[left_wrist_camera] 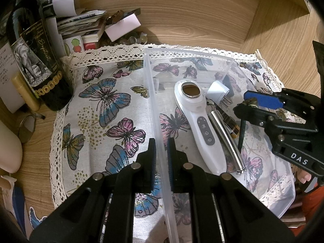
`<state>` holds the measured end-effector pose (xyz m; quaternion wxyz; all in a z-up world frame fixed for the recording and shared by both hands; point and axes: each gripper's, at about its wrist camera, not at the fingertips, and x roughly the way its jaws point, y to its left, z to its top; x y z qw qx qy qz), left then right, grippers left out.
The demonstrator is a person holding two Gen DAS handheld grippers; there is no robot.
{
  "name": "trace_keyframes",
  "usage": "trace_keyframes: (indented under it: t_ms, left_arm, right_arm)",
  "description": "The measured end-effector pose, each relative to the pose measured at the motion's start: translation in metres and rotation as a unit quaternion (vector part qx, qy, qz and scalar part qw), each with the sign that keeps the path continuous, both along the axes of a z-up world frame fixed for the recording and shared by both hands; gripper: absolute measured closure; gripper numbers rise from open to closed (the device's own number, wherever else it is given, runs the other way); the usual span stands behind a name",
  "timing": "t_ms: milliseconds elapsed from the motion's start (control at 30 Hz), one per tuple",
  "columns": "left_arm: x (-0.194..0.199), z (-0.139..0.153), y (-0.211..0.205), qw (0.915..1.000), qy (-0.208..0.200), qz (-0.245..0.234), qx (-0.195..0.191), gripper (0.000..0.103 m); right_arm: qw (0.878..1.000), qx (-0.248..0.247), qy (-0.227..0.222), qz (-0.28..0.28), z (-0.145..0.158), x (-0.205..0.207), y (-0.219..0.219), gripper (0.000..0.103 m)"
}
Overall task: Organize rigid objects
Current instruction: 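Carry the black connector into the box and open the right gripper, then grasp the small black item on the cloth with the right gripper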
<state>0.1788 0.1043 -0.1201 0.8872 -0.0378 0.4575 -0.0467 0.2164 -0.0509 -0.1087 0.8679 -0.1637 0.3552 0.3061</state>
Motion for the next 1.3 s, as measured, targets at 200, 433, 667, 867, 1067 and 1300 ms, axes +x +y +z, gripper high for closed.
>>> trace_keyframes:
  t_ms: [200, 433, 667, 867, 1067, 1300]
  left_arm:
    - [0.000, 0.000, 0.000, 1.0000, 0.000, 0.000, -0.002, 0.093]
    - [0.001, 0.001, 0.000, 1.0000, 0.001, 0.000, -0.001, 0.093]
    - [0.000, 0.001, 0.000, 1.0000, 0.001, 0.000, -0.001, 0.093]
    - [0.001, 0.000, 0.000, 1.0000, 0.001, 0.000, -0.001, 0.093]
    - [0.000, 0.000, 0.002, 1.0000, 0.001, 0.001, -0.003, 0.093]
    - [0.000, -0.001, 0.003, 1.0000, 0.002, 0.002, -0.001, 0.093]
  right_arm:
    - [1.000, 0.000, 0.005, 0.005, 0.004, -0.004, -0.001, 0.067]
    - [1.000, 0.025, -0.010, -0.010, 0.024, -0.012, -0.019, 0.067]
    - [0.997, 0.045, -0.029, -0.060, 0.042, -0.015, -0.062, 0.063]
    - [0.994, 0.031, -0.007, -0.103, 0.023, -0.015, -0.096, 0.063]
    - [0.990, 0.021, 0.042, -0.137, -0.013, -0.010, -0.118, 0.063]
    - [0.985, 0.017, 0.092, -0.144, -0.048, -0.010, -0.123, 0.063]
